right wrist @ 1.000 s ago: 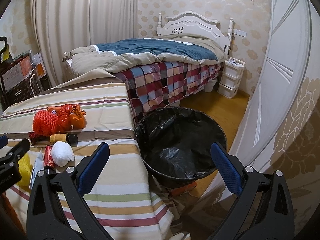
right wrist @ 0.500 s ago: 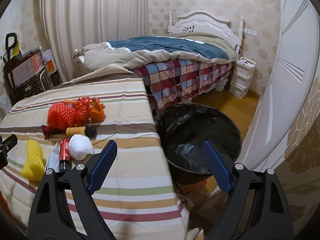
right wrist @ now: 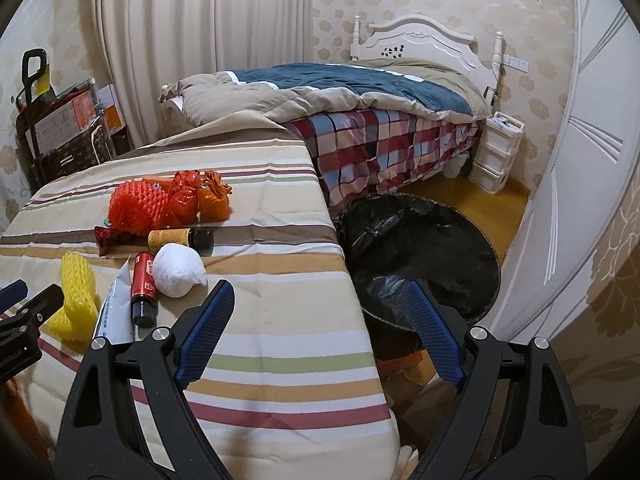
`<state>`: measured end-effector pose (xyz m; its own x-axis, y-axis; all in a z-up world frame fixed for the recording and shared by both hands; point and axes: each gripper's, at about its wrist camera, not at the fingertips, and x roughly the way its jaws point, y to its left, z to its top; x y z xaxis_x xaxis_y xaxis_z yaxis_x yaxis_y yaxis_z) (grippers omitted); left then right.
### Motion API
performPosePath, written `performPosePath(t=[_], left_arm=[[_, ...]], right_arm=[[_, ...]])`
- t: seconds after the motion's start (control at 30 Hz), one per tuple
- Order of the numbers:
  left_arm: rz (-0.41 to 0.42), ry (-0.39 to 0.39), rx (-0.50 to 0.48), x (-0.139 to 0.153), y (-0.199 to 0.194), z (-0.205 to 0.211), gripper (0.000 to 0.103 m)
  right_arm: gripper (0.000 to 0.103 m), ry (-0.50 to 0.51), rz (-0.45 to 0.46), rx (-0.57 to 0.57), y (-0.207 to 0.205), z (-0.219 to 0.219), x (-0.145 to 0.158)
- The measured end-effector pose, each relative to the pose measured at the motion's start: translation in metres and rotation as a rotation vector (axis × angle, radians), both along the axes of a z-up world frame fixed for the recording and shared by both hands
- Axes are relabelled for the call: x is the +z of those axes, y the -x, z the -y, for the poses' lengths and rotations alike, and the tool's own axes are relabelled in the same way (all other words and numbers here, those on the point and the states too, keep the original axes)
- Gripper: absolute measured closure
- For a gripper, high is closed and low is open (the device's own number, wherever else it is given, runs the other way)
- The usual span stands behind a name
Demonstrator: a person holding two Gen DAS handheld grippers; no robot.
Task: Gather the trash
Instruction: 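Grasp the yellow foam net with the left tool while the right tool approaches the white tube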
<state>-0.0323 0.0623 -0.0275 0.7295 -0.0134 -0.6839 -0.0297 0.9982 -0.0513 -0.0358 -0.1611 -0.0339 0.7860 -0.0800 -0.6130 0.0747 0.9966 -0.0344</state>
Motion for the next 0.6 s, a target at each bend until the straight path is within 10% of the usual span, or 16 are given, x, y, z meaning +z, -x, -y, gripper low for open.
performPosePath(t=[0.43, 0.6], left_arm=[[-0.078, 0.007, -0.048, -0.024, -0.013, 0.001, 0.016], [-0.098, 0.073, -0.094, -0.026, -0.015, -0.007, 0.036]], right_arm=[[0.018, 0.003, -0.029, 0.010, -0.009, -0.004, -0.005], [0.018, 0.006, -0.036, 0.021, -0.011, -0.008, -0.007]])
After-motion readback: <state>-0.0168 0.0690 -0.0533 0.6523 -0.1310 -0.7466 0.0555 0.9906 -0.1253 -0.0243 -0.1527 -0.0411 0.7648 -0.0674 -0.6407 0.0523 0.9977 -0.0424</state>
